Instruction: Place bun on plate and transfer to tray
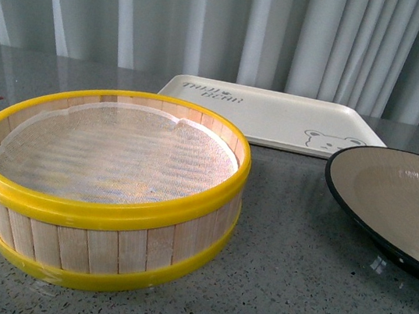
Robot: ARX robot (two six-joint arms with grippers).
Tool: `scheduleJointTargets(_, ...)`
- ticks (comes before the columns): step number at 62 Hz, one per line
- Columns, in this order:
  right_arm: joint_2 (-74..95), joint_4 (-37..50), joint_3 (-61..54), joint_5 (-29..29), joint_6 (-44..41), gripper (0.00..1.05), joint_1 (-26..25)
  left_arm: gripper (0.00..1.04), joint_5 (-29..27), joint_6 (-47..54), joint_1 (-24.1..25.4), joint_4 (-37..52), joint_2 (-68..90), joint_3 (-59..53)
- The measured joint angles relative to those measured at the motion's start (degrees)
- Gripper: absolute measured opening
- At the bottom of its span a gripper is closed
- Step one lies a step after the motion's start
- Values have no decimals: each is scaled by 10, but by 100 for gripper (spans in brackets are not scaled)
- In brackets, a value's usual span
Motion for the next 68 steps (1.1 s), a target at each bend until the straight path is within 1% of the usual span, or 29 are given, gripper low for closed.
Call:
scheduleJointTargets(27,0,0,0,0,0,96,0,4,0,0,0,0,0,0)
scheduleJointTargets(29,0,0,0,0,0,96,0,9,0,0,0,0,0,0)
scheduleJointTargets(31,0,0,0,0,0,96,0,18,0,0,0,0,0,0)
scheduleJointTargets(41,0,0,0,0,0,96,0,45,0,0,0,0,0,0)
scheduleJointTargets(48,0,0,0,0,0,96,0,66,0,0,0,0,0,0)
scheduleJointTargets(57,0,0,0,0,0,96,0,89,0,0,0,0,0,0)
scheduleJointTargets(59,0,0,0,0,0,96,0,96,0,0,0,0,0,0)
scheduleJointTargets(61,0,0,0,0,0,96,0,100,0,0,0,0,0,0)
scheduleJointTargets(64,0,0,0,0,0,96,0,98,0,0,0,0,0,0)
scheduleJointTargets(68,0,0,0,0,0,96,0,98,0,0,0,0,0,0)
